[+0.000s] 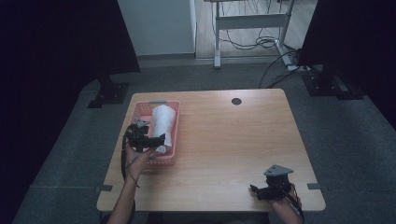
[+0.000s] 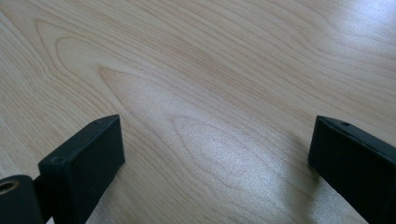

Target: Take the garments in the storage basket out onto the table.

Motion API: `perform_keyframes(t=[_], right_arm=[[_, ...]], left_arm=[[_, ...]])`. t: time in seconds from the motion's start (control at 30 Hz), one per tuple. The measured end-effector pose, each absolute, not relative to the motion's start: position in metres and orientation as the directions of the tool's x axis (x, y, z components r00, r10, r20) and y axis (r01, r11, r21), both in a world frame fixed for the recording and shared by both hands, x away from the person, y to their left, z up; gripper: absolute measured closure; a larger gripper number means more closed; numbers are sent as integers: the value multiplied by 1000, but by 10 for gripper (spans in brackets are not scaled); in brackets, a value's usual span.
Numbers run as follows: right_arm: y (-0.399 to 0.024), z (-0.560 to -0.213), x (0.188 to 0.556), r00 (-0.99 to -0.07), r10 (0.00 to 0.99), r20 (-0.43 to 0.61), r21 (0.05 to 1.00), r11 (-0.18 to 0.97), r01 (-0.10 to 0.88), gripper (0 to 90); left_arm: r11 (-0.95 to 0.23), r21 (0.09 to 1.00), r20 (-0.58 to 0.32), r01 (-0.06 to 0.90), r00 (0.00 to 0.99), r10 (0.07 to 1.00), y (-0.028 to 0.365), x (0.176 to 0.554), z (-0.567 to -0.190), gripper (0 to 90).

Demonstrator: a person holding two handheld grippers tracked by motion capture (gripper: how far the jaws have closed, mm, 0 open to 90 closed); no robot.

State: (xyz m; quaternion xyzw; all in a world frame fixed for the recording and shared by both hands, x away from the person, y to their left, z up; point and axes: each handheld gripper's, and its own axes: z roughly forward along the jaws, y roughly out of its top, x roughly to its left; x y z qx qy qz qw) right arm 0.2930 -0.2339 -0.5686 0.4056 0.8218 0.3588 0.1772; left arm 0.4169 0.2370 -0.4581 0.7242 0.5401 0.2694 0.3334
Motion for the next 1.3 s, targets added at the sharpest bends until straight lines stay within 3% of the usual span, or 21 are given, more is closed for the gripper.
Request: perform_keyframes(t=[0.7,1.3], right_arm=[[-234,-568,293,-608,794,1,733,413,541,33],[-234,-568,293,-608,794,1,733,413,541,33]], left_arm=[[-228,714,50,662,276,960,222,472,-475,70],[-259,621,88,739,263,961,209,495,-496,129]])
